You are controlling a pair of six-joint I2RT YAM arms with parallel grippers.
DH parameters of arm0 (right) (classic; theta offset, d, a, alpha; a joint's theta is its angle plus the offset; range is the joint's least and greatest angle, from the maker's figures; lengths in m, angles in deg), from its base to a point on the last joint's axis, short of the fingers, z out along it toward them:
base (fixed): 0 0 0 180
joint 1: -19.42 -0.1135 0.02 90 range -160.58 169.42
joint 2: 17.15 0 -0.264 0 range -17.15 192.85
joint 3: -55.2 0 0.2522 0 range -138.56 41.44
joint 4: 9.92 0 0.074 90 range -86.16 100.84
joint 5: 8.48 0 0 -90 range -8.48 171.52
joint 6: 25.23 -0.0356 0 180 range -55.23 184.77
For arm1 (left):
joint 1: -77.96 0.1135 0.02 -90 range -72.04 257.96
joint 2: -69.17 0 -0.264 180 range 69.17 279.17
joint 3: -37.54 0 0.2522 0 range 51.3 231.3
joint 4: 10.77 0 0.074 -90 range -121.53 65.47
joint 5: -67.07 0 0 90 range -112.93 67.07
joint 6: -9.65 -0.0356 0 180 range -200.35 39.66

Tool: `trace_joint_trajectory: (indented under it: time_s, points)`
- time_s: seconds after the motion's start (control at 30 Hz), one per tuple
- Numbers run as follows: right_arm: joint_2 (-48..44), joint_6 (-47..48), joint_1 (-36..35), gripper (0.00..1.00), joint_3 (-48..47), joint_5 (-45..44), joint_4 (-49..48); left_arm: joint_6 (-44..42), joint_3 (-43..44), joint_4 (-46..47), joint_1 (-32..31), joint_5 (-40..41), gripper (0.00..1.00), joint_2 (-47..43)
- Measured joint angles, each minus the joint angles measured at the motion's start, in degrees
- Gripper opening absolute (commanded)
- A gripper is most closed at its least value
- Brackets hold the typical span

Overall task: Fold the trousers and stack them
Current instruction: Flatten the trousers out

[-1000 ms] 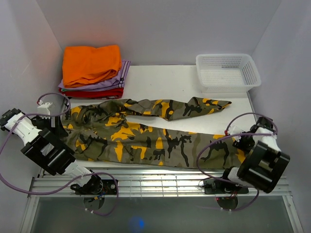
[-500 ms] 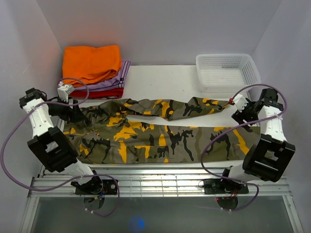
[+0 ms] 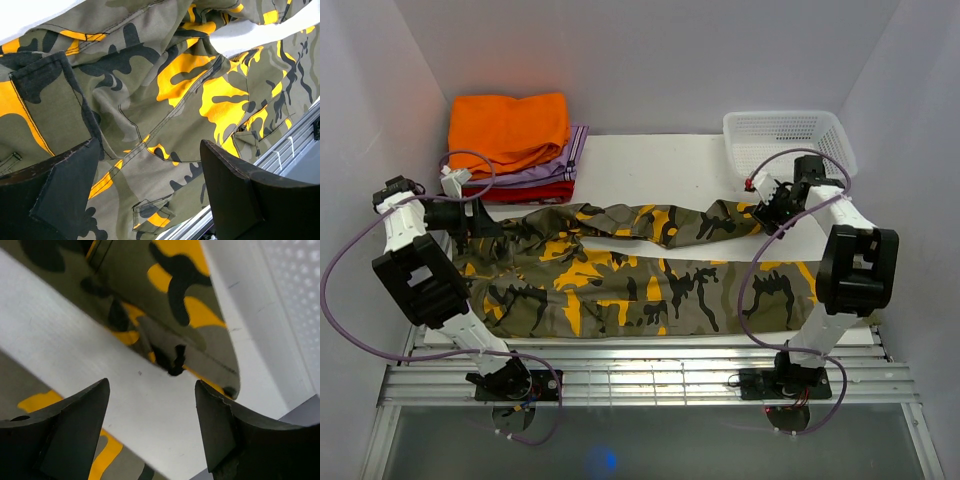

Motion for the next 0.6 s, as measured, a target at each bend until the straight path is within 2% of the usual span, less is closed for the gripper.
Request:
trace_joint_trajectory:
  time_s: [0.13, 0.3, 0.37, 0.4, 0.43, 0.47, 0.53, 0.6]
  points:
    - [5.4, -3.1, -2.34, 0.78, -7.93, 2.25, 0.7, 1.97, -0.52, 1.29, 0.17, 0.04, 0.93, 0.0]
    - [7.98, -5.27, -9.66, 0.74, -8.76, -0.39, -1.66, 5.46, -1.75, 3.48, 0.74, 1.29, 0.93, 0.68]
    - [10.36, -4.98, -12.35, 0.63, -8.79, -1.51, -1.62, 6.29, -2.78, 4.42, 1.11, 2.16, 0.93, 1.38]
    - [11.63, -4.68, -13.09, 0.52, -8.72, -2.05, -1.51, 6.58, -3.43, 4.81, 1.27, 2.67, 0.9, 1.55]
    - [12.7, -4.07, -13.49, 0.29, -8.44, -2.8, -1.31, 6.8, -4.09, 5.07, 1.4, 3.26, 0.87, 1.66]
    - [13.25, -3.28, -13.53, 0.2, -7.89, -3.34, -1.25, 6.86, -4.79, 5.33, 1.46, 3.78, 0.84, 1.66]
    - [12.63, -2.6, -13.31, 0.08, -6.6, -4.35, -1.25, 7.08, -5.99, 5.81, 1.53, 4.85, 0.72, 1.66]
    - [10.73, -1.95, -12.96, 0.08, -4.79, -5.22, -1.07, 6.93, -7.02, 6.58, 1.57, 6.05, 0.62, 1.66]
